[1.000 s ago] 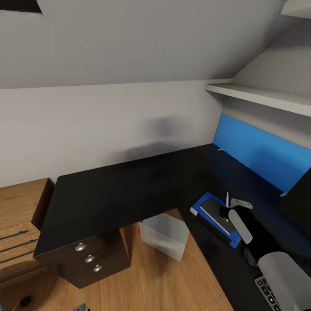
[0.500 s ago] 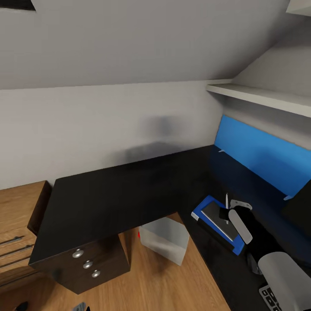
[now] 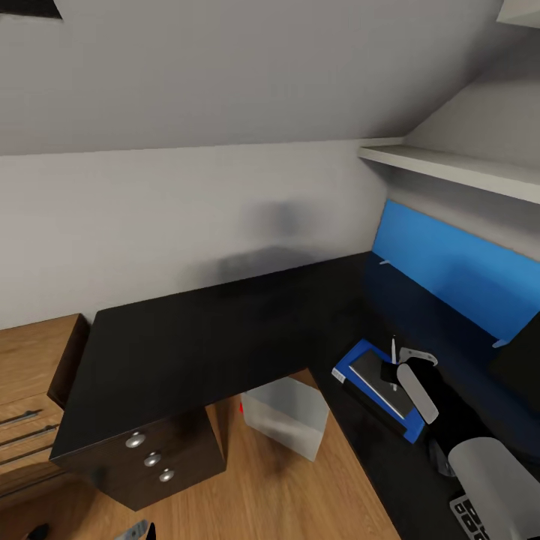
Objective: In the bedroom, organize the workspace by keeping the computer under the desk, ensuring the monitor is on the desk, placing the keyboard on the desk next to the monitor, placing the mouse on the desk next to the keyboard, moving the folder from the swivel chair onto the desk next to the mouse, stacking the notebook on top of the folder with the pen on top of the notebook, and positioning the swivel chair next to the desk.
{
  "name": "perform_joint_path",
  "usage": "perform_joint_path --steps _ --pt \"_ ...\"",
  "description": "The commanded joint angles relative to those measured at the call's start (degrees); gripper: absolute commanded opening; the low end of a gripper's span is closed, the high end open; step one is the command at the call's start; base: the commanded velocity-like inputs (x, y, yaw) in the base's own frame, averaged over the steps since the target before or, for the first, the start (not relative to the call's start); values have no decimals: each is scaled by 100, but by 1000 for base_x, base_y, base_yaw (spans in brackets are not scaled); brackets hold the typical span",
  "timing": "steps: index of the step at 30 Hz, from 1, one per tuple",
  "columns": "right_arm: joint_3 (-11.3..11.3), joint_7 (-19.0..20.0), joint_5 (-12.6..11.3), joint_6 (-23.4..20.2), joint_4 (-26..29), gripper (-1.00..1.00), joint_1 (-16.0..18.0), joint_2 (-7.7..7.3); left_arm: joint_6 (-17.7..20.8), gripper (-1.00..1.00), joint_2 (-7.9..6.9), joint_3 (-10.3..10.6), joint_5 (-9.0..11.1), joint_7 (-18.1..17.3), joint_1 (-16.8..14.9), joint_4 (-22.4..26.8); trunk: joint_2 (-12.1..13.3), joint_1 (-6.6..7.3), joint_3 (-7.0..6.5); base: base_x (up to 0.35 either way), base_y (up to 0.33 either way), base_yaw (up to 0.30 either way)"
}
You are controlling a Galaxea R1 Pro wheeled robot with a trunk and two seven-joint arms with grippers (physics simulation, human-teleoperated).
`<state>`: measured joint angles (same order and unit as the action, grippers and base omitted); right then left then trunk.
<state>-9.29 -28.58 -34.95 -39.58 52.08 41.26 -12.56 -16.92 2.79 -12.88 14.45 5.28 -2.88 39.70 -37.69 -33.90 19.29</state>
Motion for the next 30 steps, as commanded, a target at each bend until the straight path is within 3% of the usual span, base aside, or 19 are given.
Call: perform_joint_path --steps 1,15,30 --pt "-27 -60 -65 -5 -9 -100 5 -9 -16 100 3 -8 33 -2 -3 2 -7 -1 8 0 0 0" --pt "-29 -60 -56 -6 -57 -100 5 -20 -21 100 2 -12 29 6 -3 3 -7 -1 8 0 0 0" --pt "-29 -59 -63 -3 -57 -100 5 -88 -17 100 -1 -16 32 13 -3 12 -608 -331 277 0 0 0"
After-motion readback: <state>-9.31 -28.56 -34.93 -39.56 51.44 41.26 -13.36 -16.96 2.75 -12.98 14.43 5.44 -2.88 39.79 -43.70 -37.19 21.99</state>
